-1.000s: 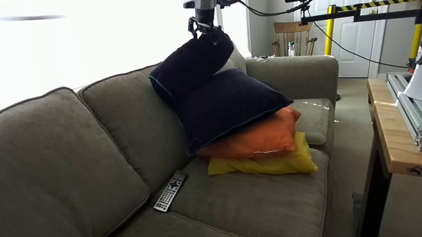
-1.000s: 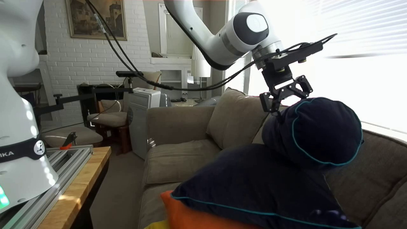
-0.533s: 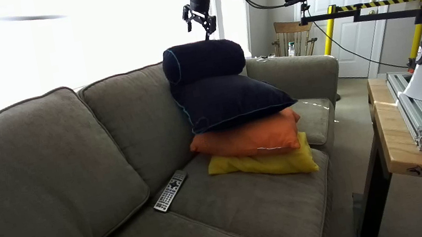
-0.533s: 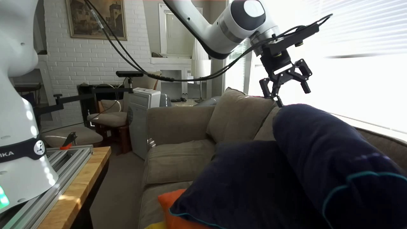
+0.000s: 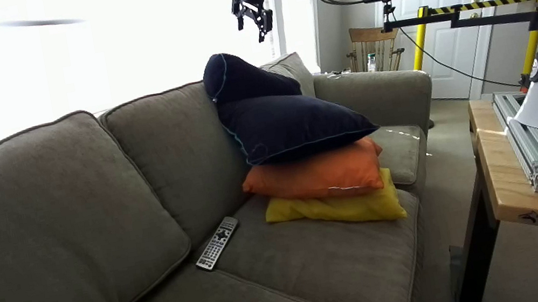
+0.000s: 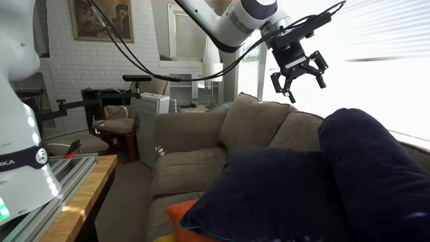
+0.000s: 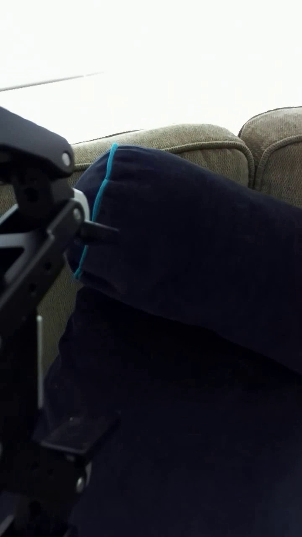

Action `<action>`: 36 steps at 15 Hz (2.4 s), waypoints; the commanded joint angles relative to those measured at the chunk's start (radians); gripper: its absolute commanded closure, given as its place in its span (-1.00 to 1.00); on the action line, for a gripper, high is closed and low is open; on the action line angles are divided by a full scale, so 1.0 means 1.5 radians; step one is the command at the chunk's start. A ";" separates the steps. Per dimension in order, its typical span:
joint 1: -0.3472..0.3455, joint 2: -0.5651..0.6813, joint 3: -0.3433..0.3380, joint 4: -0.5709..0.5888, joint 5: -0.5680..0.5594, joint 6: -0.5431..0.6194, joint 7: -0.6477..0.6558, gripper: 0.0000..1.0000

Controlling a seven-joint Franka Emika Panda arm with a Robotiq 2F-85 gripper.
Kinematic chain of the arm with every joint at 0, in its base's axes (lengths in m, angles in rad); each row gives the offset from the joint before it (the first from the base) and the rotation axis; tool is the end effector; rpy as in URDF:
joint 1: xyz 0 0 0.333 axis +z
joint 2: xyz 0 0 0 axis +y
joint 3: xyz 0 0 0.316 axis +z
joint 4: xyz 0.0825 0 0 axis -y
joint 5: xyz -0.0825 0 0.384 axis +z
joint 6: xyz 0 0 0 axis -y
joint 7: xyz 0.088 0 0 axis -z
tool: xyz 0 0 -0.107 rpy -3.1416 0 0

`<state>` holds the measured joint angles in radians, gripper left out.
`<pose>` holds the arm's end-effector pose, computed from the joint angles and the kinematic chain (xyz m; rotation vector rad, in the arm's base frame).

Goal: Put the cylindrical pillow on top of the piled pillows.

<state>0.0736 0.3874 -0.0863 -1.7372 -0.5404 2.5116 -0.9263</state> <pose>0.6870 0.0019 0.3965 2.0539 1.5716 0.1843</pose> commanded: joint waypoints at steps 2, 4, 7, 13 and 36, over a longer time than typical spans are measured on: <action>-0.002 -0.024 0.018 0.000 -0.007 -0.044 0.044 -1.00; -0.006 -0.039 0.030 -0.003 0.020 -0.070 0.058 -1.00; 0.001 -0.070 0.048 -0.002 0.066 -0.185 0.115 -1.00; -0.011 -0.084 0.076 0.001 0.099 -0.200 0.097 -1.00; 0.001 -0.158 0.065 -0.079 0.205 -0.221 0.742 -1.00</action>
<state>0.0854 0.2006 0.0093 -1.7870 -0.2801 2.1100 0.1142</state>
